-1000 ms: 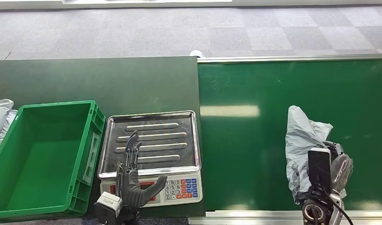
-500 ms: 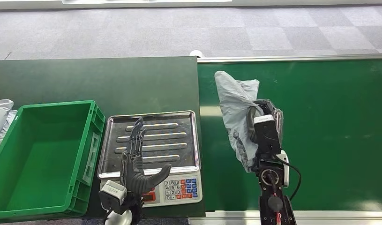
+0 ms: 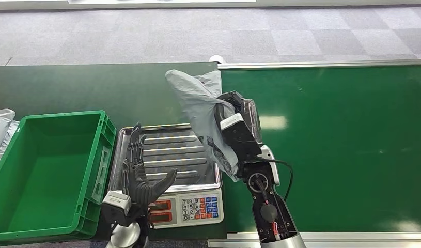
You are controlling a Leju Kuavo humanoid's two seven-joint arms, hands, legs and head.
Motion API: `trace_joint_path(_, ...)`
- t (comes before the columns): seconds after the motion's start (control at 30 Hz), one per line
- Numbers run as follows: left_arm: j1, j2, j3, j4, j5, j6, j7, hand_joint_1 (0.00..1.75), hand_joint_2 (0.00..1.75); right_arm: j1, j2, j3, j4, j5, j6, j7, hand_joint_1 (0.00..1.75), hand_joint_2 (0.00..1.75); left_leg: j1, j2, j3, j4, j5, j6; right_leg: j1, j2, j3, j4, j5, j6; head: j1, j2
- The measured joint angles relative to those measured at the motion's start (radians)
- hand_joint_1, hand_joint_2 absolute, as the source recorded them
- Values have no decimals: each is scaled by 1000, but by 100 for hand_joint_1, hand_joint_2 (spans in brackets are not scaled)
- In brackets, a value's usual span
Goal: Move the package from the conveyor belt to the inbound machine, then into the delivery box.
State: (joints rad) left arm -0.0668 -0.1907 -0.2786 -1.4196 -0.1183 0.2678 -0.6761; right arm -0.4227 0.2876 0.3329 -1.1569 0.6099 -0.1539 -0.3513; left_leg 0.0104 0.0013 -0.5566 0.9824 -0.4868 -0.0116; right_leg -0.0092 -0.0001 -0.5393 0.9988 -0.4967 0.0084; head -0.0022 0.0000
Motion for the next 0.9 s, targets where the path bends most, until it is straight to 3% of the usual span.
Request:
trace_joint_path(0.33, -9, -1, 27, -16, -13, 23, 15, 0, 175, -74, 24, 66, 109, -40, 98, -13, 172, 175, 0, 0, 0, 0, 0, 0, 0, 0, 0, 0, 0, 0, 0, 0)
trace_joint_path(0.4, -14, -1, 32, -16, -15, 23, 21, 0, 175, -93, 29, 77, 153, -48, 119, -24, 139, 175, 0, 0, 0, 0, 0, 0, 0, 0, 0, 0, 0, 0, 0, 0)
trace_joint_path(0.47, -19, -3, 37, -16, -16, 23, 24, 0, 175, -110, 34, 87, 198, -49, 126, -34, 54, 175, 0, 0, 0, 0, 0, 0, 0, 0, 0, 0, 0, 0, 0, 0)
trace_joint_path(0.53, -21, -4, 42, -16, -17, 23, 25, 0, 175, -124, 39, 97, 238, -33, 108, -42, 0, 175, 0, 0, 0, 0, 0, 0, 0, 0, 0, 0, 0, 0, 0, 0)
trace_joint_path(0.9, -24, -6, 63, -16, -19, 19, 32, 0, 175, -169, 50, 129, 358, 13, 28, -59, 0, 175, 0, 0, 0, 0, 0, 0, 0, 0, 0, 0, 0, 0, 0, 0)
